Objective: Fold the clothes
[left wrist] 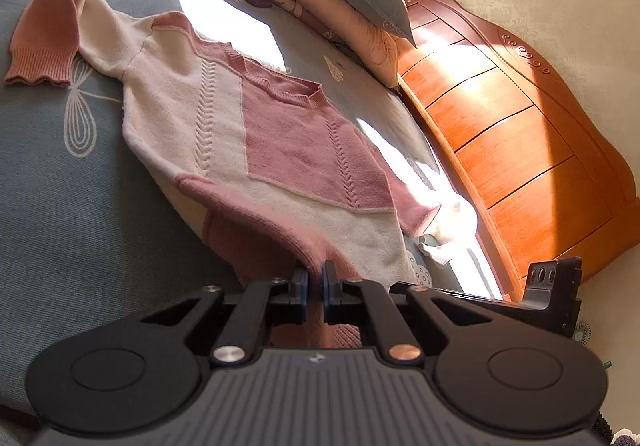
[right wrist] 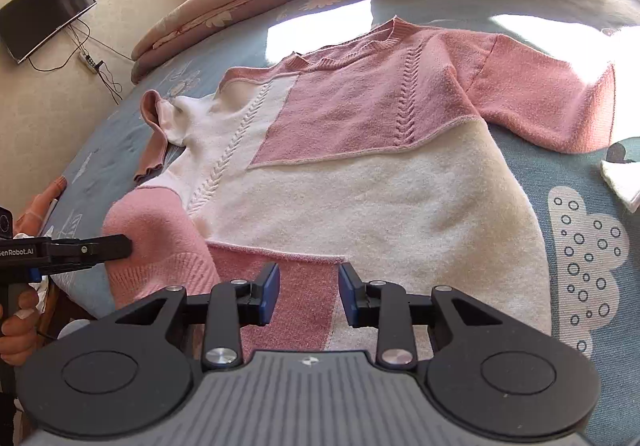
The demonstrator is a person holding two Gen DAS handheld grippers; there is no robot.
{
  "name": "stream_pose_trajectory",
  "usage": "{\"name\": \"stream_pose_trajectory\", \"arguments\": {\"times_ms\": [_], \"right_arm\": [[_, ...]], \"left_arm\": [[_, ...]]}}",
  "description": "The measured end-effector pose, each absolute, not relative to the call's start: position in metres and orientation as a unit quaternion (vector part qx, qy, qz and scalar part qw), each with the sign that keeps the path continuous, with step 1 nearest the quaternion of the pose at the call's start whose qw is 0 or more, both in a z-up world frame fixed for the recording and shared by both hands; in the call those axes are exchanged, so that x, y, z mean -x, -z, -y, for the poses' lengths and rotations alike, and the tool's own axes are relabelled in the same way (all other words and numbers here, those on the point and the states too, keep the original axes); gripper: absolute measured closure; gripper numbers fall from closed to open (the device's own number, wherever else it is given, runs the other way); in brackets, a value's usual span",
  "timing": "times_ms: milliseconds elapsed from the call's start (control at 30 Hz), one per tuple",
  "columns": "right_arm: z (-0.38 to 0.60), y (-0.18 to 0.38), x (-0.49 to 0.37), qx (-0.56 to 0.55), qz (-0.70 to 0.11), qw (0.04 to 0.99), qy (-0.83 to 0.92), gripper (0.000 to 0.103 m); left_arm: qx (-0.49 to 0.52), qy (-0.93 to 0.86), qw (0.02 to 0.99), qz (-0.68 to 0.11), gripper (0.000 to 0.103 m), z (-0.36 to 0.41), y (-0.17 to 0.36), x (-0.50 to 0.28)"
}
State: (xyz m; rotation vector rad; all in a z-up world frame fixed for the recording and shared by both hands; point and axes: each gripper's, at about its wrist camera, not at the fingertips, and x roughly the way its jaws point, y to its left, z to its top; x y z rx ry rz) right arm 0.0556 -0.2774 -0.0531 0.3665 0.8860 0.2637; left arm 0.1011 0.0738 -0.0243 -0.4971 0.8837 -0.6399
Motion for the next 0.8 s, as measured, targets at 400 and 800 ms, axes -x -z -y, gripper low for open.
{"name": "stream_pose_trajectory", "arguments": {"times_ms": [400,800], "right_arm": [[0.286,0.053,-0.057,-0.184,-0.419,0.882,-0.113,0.064],[0.317,0.038,-0.062,-0.195,-0.395,0.894,-0.077,0.06]], "left_arm": [[0.186,0.157,0.884,-0.399,0.098,-0.171,-0.027,-0.069],[0.142,0.159,0.88,-0.425,0.058,-0.125,0.001,-0.163]]}}
